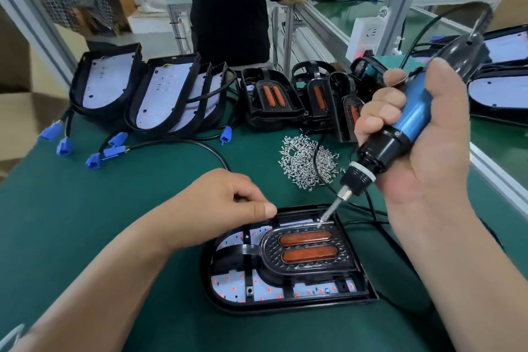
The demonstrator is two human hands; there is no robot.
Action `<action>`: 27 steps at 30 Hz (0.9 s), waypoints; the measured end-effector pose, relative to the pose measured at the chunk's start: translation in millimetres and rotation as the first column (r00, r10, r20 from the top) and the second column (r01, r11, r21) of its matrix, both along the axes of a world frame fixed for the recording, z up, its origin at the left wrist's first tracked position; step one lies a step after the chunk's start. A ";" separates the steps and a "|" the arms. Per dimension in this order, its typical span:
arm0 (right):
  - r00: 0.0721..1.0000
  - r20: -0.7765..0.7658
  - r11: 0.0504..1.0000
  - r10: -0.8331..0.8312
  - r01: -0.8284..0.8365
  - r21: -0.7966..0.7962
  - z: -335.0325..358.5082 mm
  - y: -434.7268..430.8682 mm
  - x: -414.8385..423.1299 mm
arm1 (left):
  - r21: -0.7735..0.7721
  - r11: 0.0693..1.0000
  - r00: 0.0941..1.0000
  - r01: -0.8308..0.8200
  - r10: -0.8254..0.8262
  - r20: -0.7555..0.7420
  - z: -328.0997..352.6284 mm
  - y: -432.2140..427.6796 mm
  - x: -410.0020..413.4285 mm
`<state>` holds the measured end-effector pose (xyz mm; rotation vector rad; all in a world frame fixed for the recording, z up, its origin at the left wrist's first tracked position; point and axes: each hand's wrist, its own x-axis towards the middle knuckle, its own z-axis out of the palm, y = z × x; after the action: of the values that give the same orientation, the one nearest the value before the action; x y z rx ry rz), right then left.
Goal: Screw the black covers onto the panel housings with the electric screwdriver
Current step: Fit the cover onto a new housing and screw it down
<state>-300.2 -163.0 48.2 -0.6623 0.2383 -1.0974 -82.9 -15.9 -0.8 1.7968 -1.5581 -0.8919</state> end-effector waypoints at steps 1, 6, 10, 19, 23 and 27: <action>1.000 -0.016 0.999 0.016 -0.017 -0.029 0.1 2.5 -4.0 | 0.004 1.000 1.000 0.013 -0.013 0.006 0.3 0.4 -0.1; 0.996 -0.047 0.989 0.079 -0.085 -0.121 -3.0 13.3 -21.6 | -0.026 1.000 1.000 0.011 -0.011 0.009 -0.3 0.5 -2.1; 0.993 -0.061 0.981 0.101 -0.110 -0.161 -7.0 18.2 -26.5 | -0.048 0.997 0.999 -0.053 0.054 0.004 -4.0 -1.4 -4.1; 0.988 -0.098 0.960 0.119 -0.140 -0.243 -9.4 16.8 -27.0 | -0.057 0.997 0.999 -0.048 0.048 -0.001 -4.5 -1.8 -2.5; 0.985 -0.105 0.950 0.140 -0.163 -0.266 -8.5 17.8 -28.4 | -0.060 0.997 0.999 -0.046 0.046 -0.006 -4.2 -1.5 -3.2; 0.986 -0.113 0.951 0.127 -0.153 -0.268 -8.2 18.5 -29.5 | -0.061 0.997 0.999 -0.044 0.044 -0.005 -3.7 -1.5 -4.2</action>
<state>-329.7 -144.6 40.0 -0.9677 0.1174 -0.9716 -87.1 -17.4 -4.5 1.7786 -1.5211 -0.8173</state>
